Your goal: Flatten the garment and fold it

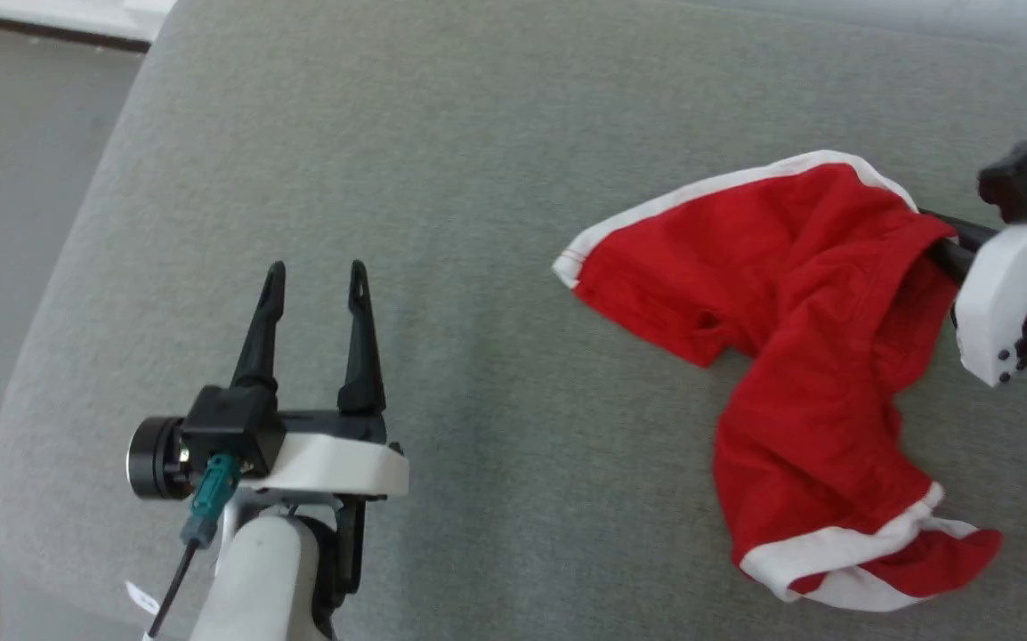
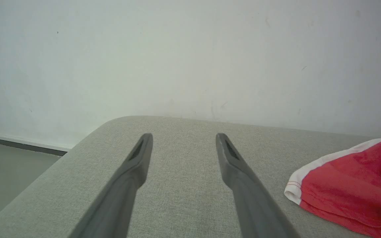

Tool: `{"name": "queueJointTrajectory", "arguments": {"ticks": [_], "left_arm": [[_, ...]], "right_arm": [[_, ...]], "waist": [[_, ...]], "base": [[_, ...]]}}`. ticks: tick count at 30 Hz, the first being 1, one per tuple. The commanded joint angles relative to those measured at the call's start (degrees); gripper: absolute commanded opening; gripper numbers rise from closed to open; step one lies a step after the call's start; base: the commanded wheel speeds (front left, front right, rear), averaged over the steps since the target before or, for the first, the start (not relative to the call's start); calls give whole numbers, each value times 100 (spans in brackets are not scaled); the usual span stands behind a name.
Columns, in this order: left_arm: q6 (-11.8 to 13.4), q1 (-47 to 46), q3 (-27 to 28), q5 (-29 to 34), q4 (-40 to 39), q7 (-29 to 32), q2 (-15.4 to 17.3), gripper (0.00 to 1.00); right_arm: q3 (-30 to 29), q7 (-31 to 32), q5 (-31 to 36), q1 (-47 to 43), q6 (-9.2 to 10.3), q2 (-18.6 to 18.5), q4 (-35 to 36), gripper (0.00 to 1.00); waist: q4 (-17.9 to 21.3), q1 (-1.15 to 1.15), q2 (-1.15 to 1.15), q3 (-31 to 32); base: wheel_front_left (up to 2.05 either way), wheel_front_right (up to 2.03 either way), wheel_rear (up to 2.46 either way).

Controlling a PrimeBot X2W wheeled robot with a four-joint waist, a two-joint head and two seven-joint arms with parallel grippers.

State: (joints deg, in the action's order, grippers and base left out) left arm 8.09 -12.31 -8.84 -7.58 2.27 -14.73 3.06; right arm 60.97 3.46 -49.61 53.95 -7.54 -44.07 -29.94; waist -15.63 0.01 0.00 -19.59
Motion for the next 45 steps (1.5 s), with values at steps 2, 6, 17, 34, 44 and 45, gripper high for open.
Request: {"name": "queueJointTrajectory", "arguments": {"ticks": [2,6,17,34,44,45], "left_arm": [[-68,107,64,84,9,-27,-18,100],[-140,104,66,115,12,-27,-18,100],[-344,66,292,281,179,-27,-7,100],[-1466,-2672,36,460,2354,455,889,100],[-1556,-4655,-2042,-1007,3957,2814,1066,100],[-1556,-4655,-2042,-1007,3957,2814,1066,100]], "right_arm": [[-160,-224,-160,-344,5,-214,151,0],[-363,-299,-350,-1069,5,-538,213,0],[-1088,-935,-282,-2195,5,-281,-215,100],[-4499,-1773,862,-3579,5,313,2089,100],[-6228,-1841,2691,-4374,5,2809,2789,100],[-6228,-1841,2691,-4374,5,2809,2789,100]], "waist": [[627,-1,0,482],[795,-1,0,522],[1087,-1,0,704],[1989,-1,0,943],[2469,-1,0,369],[2469,-1,0,369]], "base": [[0,0,0],[0,0,0],[0,0,0],[0,0,0],[0,0,0],[0,0,0]]}}
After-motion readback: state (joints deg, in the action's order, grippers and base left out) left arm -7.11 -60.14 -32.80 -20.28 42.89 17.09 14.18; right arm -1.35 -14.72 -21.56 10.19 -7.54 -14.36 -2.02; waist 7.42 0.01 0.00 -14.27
